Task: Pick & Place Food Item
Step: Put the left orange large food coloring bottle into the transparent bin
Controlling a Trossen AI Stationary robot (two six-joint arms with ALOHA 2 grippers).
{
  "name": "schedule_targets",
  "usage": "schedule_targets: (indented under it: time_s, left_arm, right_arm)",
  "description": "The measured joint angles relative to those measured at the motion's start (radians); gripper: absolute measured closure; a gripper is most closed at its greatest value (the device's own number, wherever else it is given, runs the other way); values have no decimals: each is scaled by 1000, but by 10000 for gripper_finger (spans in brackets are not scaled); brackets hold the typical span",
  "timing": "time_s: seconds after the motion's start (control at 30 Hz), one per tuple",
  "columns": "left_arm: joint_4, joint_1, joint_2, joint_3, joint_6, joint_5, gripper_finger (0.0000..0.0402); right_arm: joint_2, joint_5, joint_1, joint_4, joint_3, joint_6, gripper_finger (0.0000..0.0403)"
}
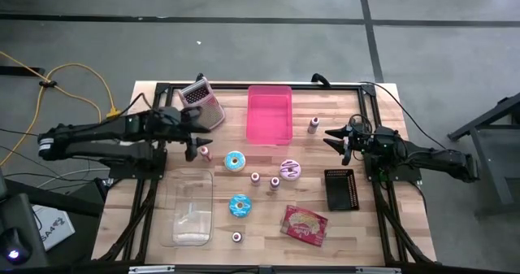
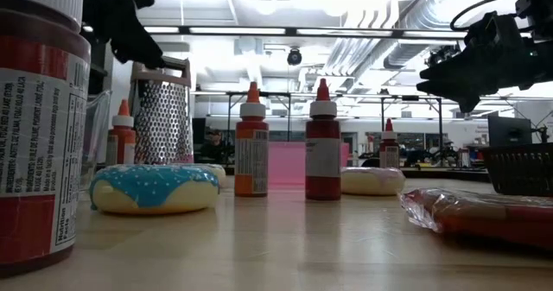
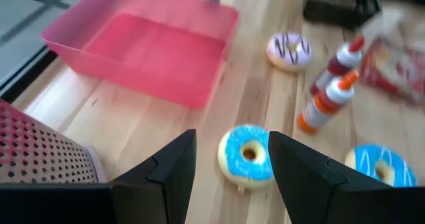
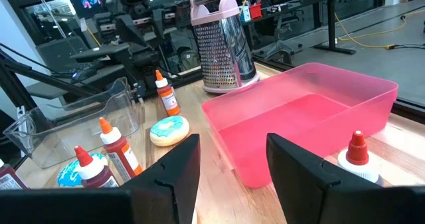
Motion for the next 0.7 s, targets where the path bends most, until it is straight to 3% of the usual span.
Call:
schedule_targets:
  time_s: [0.2, 0.4, 0.7]
  left_arm:
    - [-91, -53, 84, 98, 126, -9, 218]
    - [-132, -105, 123, 109, 274, -14, 218]
    - [-289, -116, 186, 149, 276, -35, 218]
  right_arm:
    - [0, 0, 0, 0, 0, 0, 243]
    - [0, 0, 0, 0, 0, 0, 243]
    - [0, 0, 0, 0, 0, 0, 243]
